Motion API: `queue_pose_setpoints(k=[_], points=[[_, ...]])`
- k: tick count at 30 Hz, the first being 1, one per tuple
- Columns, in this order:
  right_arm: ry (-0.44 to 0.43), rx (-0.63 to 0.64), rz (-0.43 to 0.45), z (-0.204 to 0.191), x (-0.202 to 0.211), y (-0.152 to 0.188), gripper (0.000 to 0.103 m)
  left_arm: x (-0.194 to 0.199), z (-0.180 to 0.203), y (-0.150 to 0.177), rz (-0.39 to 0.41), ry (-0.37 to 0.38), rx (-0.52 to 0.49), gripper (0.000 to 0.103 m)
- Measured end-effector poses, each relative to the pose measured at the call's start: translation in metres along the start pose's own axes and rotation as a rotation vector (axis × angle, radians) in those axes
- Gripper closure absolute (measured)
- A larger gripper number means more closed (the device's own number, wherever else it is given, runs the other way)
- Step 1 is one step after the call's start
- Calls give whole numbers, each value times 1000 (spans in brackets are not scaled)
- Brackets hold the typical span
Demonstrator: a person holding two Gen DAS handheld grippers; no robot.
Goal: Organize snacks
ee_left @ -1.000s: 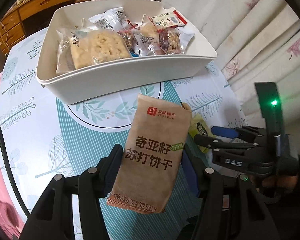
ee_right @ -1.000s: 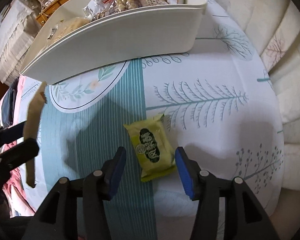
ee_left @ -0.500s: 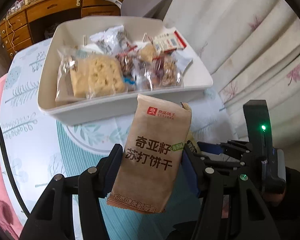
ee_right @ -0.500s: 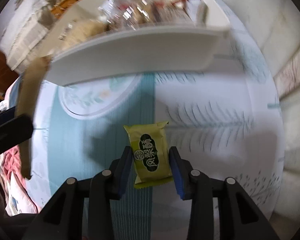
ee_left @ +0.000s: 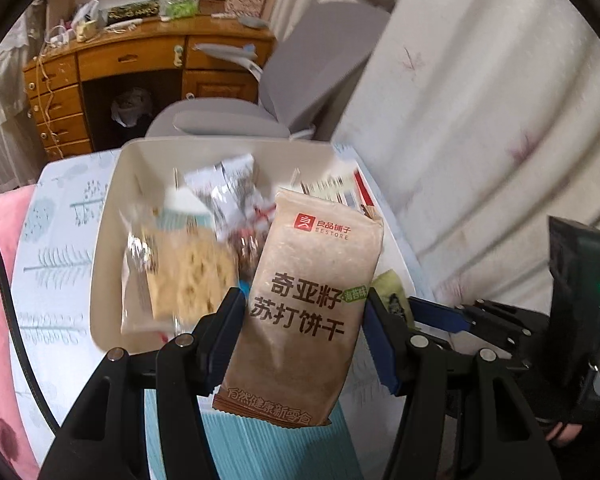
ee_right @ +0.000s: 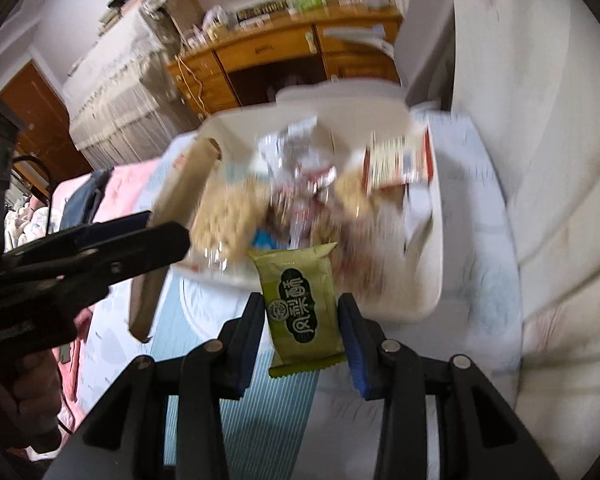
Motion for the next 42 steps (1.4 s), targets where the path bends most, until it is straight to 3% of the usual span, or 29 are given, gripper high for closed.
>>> queue_pose_setpoints(k=[4, 5, 8, 11, 15, 20, 25, 31, 36, 42], points=[[5, -11, 40, 16, 0, -8, 64, -14, -2, -20, 21, -57, 36, 45], [11, -24, 41, 21, -2, -11, 60, -17, -3, -25, 22, -67, 49, 40], [26, -85, 42, 35, -7, -15, 34, -14, -5, -33, 52, -79, 87, 24], [22, -121, 34, 41, -3, -10, 30, -6, -9, -31, 64, -103, 115, 20], [22, -186, 13, 43, 0, -3, 21, 0, -19, -17, 21, -159, 156, 20], [37, -262, -28, 37, 3, 13, 17, 16, -40, 18, -52, -200, 239, 20], [97, -252, -78, 18, 11, 47, 16, 41, -48, 60, -124, -291, 197, 20], [114, -238, -160, -15, 23, 98, 16, 84, -54, 108, -164, -276, 177, 19], [111, -222, -183, -45, 42, 128, 16, 120, -57, 122, -147, -285, 130, 14], [106, -174, -159, -77, 84, 134, 16, 164, -59, 120, -116, -260, 152, 6]])
Point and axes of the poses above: each gripper's, at about its wrist camera, not at the fingertips, and x roughly against the way its jaws point, z to its right, y to its underside, the point moved 3 cm from there along -x, roughly the way its jaws point, and after that the axes turned 10 degrees about z, right-handed, at the moved point
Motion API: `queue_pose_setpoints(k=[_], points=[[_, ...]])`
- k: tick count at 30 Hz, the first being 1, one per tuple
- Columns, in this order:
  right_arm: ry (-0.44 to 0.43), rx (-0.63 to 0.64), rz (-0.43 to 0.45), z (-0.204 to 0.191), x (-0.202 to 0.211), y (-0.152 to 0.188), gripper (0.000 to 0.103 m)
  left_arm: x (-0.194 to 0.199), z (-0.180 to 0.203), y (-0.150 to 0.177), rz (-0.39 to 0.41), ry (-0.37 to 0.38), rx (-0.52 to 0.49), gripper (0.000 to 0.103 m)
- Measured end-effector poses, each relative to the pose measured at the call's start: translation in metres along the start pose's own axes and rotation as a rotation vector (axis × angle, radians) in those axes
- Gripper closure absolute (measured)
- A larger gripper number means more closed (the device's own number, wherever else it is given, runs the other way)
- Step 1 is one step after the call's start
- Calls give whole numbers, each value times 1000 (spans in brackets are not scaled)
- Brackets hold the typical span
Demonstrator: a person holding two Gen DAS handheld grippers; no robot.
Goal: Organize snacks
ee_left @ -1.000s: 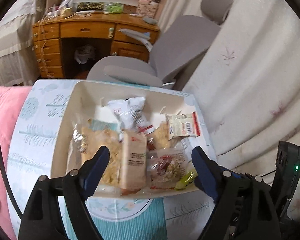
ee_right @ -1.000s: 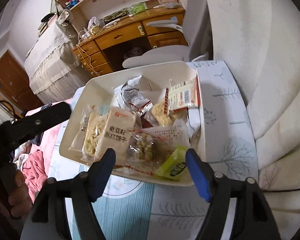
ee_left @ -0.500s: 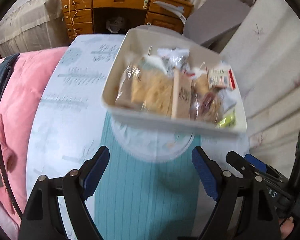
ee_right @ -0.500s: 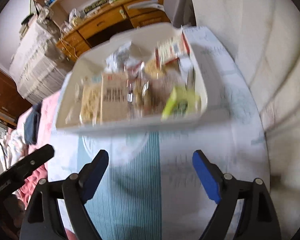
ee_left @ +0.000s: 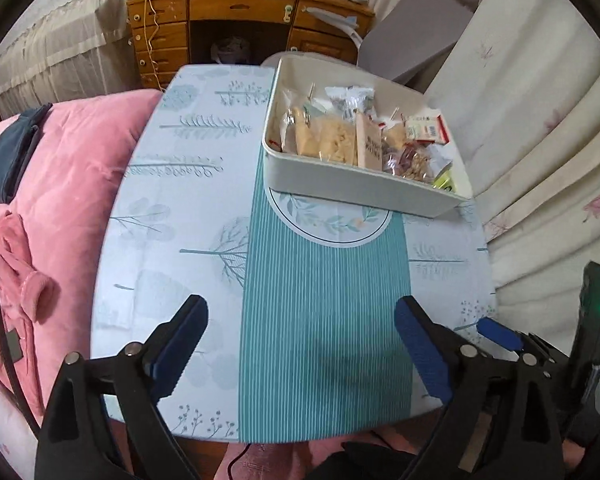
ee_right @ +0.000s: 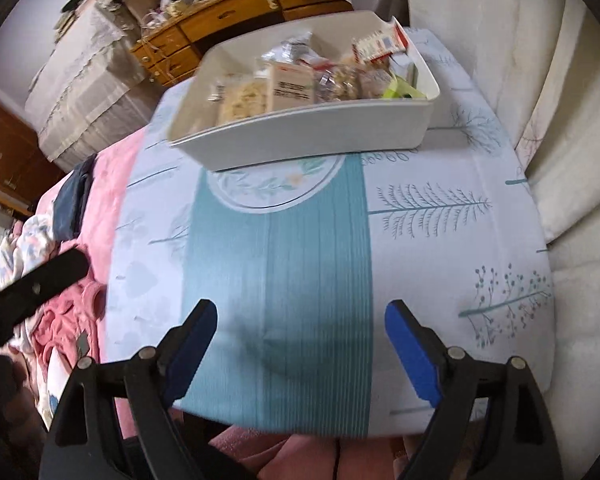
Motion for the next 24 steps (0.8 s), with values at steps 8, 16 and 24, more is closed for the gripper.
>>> queue_pose_setpoints(k=[8, 16, 24], points=[[-13, 67, 49, -20, 67, -25, 12, 60, 19, -32, 99, -10, -17, 1], [-65, 85, 134, -24, 119, -44, 7, 94, 55, -41, 198, -85, -49, 1], [12, 40, 252, -5, 139, -46, 2, 93, 64, -38, 218, -146, -46, 1]])
Point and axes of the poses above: each gripper's, at about its wrist camera, not at the fingertips, and x roughly against the way its jaws point, z to its right, y to its underside, the point moved 3 cm from there along -x, roughly the way its jaws point, and after that the axes turned 10 degrees about z, right-handed, at the moved point
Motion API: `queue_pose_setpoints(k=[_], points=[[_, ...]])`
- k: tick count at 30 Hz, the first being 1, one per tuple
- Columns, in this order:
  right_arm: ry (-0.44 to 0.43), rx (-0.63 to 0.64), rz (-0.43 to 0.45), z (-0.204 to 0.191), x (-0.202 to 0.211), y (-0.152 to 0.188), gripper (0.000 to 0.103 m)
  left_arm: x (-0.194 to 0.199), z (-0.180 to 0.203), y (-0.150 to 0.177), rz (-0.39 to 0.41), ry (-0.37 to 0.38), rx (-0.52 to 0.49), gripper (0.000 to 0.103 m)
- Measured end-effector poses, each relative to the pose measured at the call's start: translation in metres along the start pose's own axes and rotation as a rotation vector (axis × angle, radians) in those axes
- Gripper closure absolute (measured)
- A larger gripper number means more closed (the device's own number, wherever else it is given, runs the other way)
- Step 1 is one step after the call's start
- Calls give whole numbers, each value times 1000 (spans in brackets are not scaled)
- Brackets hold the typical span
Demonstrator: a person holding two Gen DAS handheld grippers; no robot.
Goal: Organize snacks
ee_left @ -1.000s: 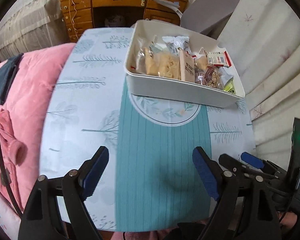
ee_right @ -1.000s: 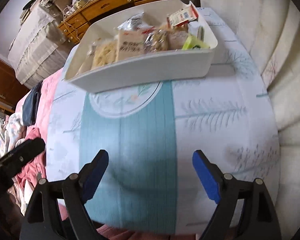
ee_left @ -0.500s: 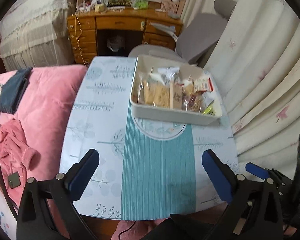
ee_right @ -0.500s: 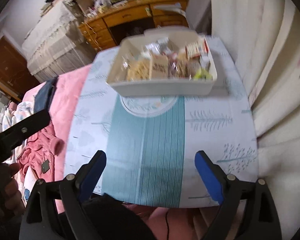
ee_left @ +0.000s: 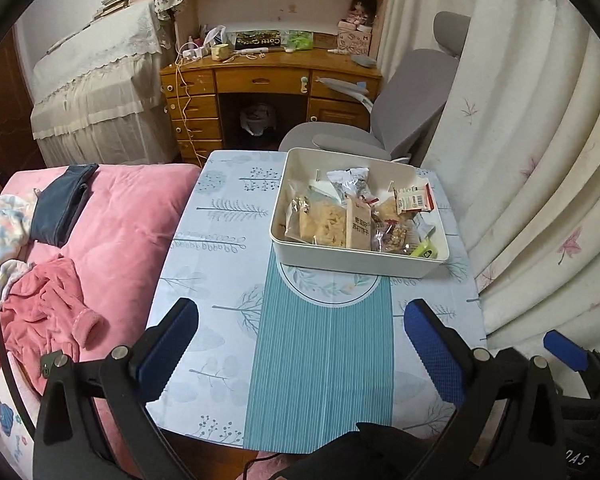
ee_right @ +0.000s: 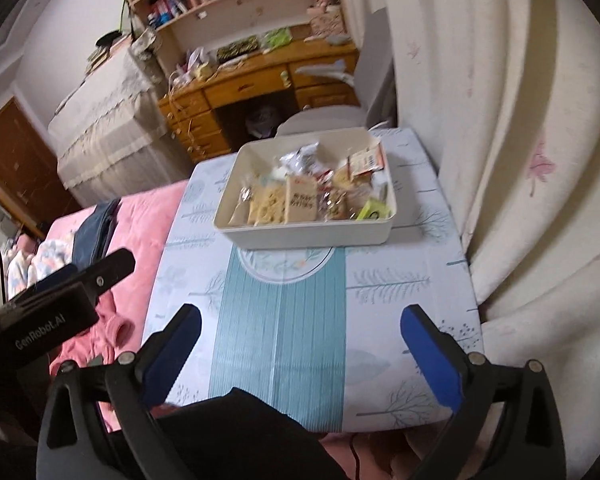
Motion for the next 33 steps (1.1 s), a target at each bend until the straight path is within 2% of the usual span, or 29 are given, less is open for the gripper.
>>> queue_pose_setpoints(k=[9, 25, 33], points=[[-10, 4, 35, 5, -2, -5, 2, -2, 12, -4, 19, -39, -46, 1], [-14, -37, 13, 12, -14, -8, 2, -17, 20, -10, 25, 10, -61, 1], [-8, -42, -6, 13, -23, -10, 2, -20, 21, -10, 19, 9, -61, 1]])
Point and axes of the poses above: each gripper's, at about its wrist camera, not at the fingertips, and x roughly against the way its jaws point, z to its right, y to its underside, the point moved 3 cm from there along -x, roughly the way its jaws point, and after that the axes turned 10 degrees about z, right-handed, at the moved point
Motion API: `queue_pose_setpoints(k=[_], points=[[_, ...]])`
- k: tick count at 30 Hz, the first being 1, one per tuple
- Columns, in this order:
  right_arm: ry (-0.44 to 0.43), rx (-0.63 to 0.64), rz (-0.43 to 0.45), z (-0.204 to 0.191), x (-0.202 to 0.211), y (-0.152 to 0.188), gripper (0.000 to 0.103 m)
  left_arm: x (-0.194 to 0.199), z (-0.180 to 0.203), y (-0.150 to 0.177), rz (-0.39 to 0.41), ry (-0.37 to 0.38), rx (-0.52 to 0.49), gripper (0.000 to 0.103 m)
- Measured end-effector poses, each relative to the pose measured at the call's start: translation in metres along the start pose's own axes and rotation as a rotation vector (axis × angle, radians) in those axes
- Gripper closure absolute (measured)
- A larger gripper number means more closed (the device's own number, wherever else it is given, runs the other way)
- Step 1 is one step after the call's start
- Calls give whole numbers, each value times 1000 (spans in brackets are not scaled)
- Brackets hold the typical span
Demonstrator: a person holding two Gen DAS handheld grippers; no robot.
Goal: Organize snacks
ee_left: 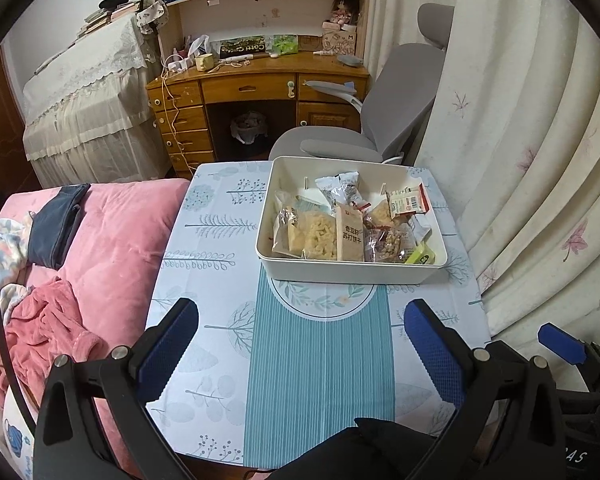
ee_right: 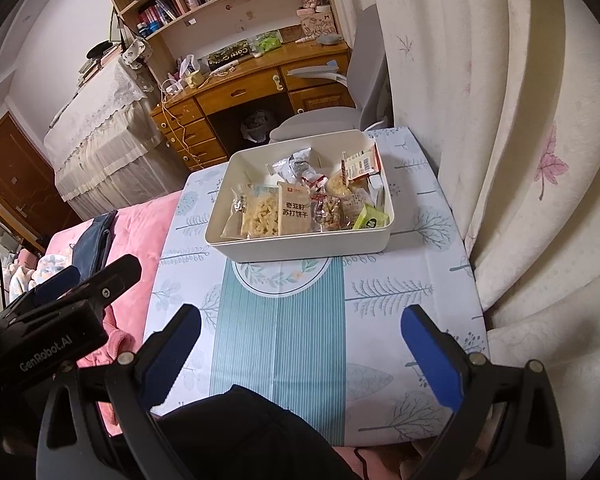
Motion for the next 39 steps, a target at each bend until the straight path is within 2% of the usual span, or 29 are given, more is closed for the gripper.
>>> queue_pose_setpoints(k=[24, 39], points=[[13, -33, -78, 3, -16, 6, 2, -14, -8, 5, -35, 1, -14, 1], [13, -34, -85, 3, -18, 7, 2, -14, -7, 4, -36, 0, -14, 1]])
Point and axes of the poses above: each gripper's, at about its wrist camera, not at the fingertips, and x roughly against the way its jaws point, z to its right, y to its underside, the point moved 3 cm from there along -x, roughly the way its jaws point, and after that the axes turned 10 degrees about z, right-handed, at the moved point
